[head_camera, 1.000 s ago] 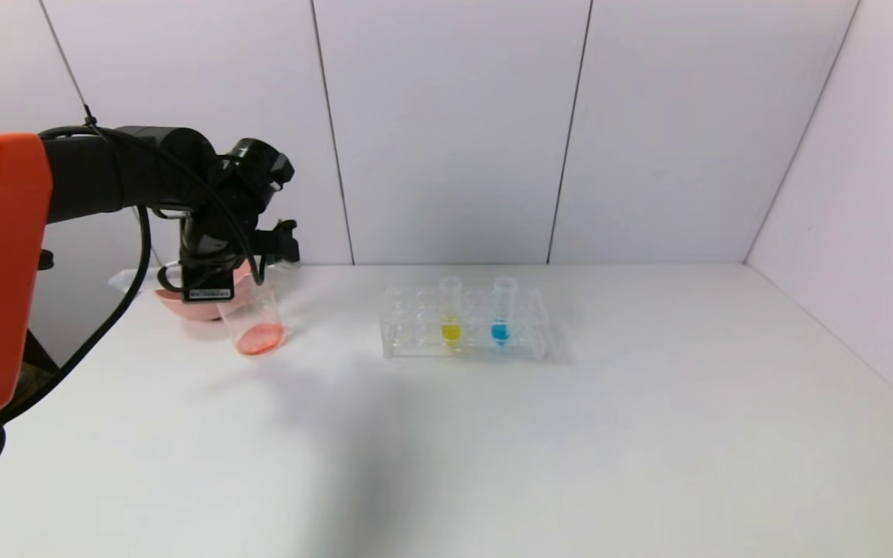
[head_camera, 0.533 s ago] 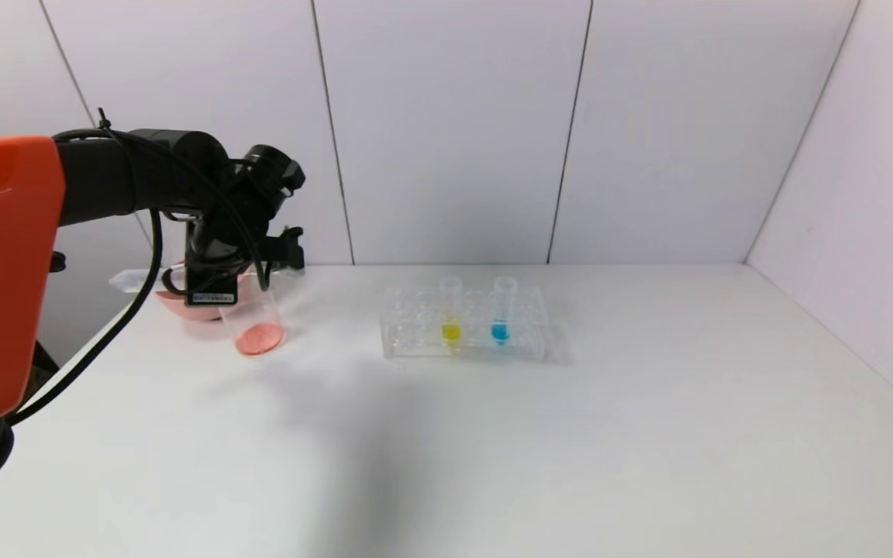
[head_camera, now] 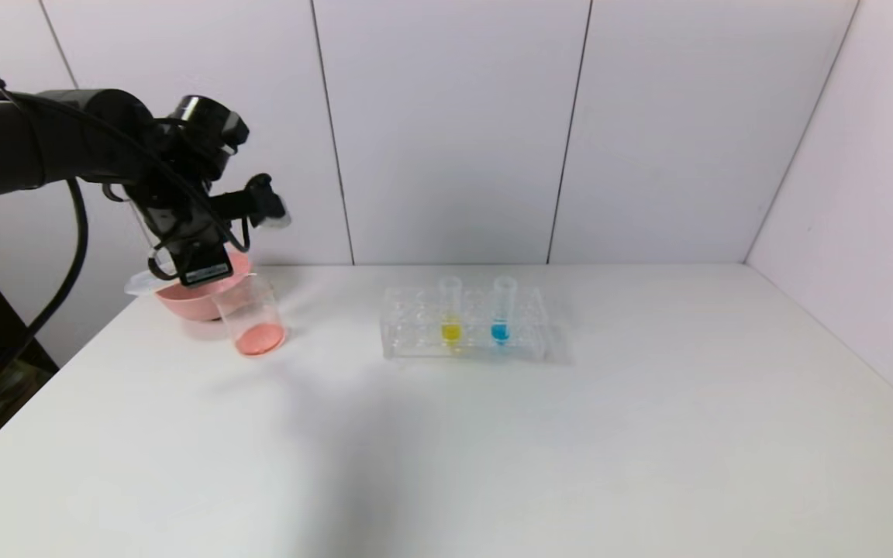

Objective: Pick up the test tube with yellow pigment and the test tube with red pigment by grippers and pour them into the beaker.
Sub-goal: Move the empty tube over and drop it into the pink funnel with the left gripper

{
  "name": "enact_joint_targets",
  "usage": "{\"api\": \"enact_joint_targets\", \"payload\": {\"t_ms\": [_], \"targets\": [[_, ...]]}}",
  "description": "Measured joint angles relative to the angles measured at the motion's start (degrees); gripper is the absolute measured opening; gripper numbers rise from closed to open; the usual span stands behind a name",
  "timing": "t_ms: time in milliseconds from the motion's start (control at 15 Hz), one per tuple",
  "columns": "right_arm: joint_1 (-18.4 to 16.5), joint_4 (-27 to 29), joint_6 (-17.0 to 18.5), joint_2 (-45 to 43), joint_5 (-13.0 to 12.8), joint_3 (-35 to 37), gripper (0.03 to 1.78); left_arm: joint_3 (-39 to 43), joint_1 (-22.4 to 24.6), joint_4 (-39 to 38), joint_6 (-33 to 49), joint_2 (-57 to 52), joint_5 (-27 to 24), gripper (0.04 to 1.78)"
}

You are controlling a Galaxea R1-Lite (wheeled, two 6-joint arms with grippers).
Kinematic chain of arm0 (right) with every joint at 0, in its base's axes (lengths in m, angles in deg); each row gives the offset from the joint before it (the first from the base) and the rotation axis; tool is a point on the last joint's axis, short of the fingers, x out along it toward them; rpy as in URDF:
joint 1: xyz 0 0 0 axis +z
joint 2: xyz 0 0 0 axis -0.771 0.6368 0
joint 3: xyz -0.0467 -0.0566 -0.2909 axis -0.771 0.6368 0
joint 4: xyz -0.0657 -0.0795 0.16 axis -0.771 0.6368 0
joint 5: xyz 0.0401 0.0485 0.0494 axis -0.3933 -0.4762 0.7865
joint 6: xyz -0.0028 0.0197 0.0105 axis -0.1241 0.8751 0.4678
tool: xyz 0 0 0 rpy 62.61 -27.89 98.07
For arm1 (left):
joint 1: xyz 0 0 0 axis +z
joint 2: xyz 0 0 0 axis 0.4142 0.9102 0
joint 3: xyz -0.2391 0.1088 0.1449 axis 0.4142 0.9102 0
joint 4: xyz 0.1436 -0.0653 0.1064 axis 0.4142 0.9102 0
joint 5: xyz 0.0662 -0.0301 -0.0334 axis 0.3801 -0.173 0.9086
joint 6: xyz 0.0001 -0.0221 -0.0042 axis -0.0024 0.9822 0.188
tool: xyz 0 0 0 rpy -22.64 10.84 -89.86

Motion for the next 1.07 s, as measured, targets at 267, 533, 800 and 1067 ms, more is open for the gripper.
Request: {"api": "enact_joint_targets", "payload": {"t_ms": [267, 533, 800, 1067], "targets": [[0.0, 0.0, 0.0, 0.0, 0.0, 0.0, 1.71, 4.0, 2.8, -10.0, 22.1, -3.7, -10.3, 0.43], [0.0, 0.0, 0.0, 0.0, 0.0, 0.0, 1.71, 22.1, 4.4, -35.3, 38.0, -8.9, -8.9, 0.43], [0.0, 0.0, 0.0, 0.0, 0.0, 0.0, 1.71, 43.4, 6.1, -69.1, 41.4, -12.3, -3.7, 0.43], [0.0, 0.0, 0.0, 0.0, 0.0, 0.0, 1.71, 52.2, 8.6, -95.3, 44.6, -10.2, -1.1, 0.43]]}}
